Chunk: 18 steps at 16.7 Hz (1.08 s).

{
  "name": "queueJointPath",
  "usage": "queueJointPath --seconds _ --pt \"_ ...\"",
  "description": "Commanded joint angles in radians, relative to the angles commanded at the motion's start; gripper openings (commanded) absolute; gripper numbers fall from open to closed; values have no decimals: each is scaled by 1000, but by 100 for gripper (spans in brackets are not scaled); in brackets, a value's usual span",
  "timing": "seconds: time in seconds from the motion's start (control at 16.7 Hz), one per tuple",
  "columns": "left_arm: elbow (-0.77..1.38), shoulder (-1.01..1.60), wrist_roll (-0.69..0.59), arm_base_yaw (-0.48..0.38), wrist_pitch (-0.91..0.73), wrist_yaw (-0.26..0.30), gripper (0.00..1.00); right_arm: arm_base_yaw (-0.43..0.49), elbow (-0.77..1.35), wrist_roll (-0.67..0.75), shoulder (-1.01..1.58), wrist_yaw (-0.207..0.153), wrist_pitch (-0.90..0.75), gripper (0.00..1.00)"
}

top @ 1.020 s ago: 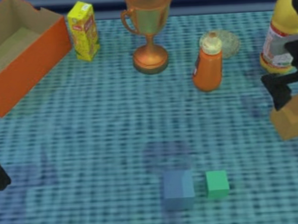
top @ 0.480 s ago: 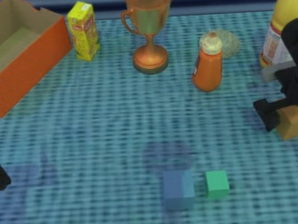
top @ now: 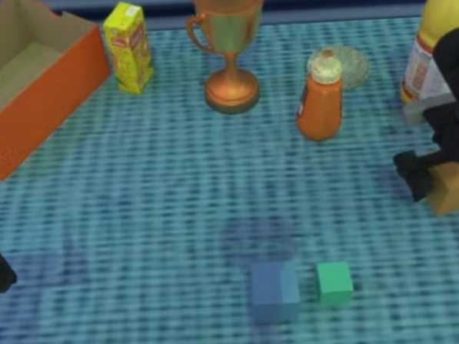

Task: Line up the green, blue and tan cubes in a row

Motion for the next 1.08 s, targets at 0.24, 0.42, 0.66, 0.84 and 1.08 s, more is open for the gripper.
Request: queueJointPath --seconds 0.24,0.42,0.66,0.84,1.08 --pt "0 0 0 0 0 0 100 0 0 0 0 0 0 32" --pt "0 0 0 0 0 0 100 0 0 0 0 0 0 10" --pt "0 0 0 0 0 0 100 0 0 0 0 0 0 0" --pt "0 0 0 0 0 0 100 0 0 0 0 0 0 0" --pt "0 0 0 0 0 0 100 1 5 1 -14 -2 -8 0"
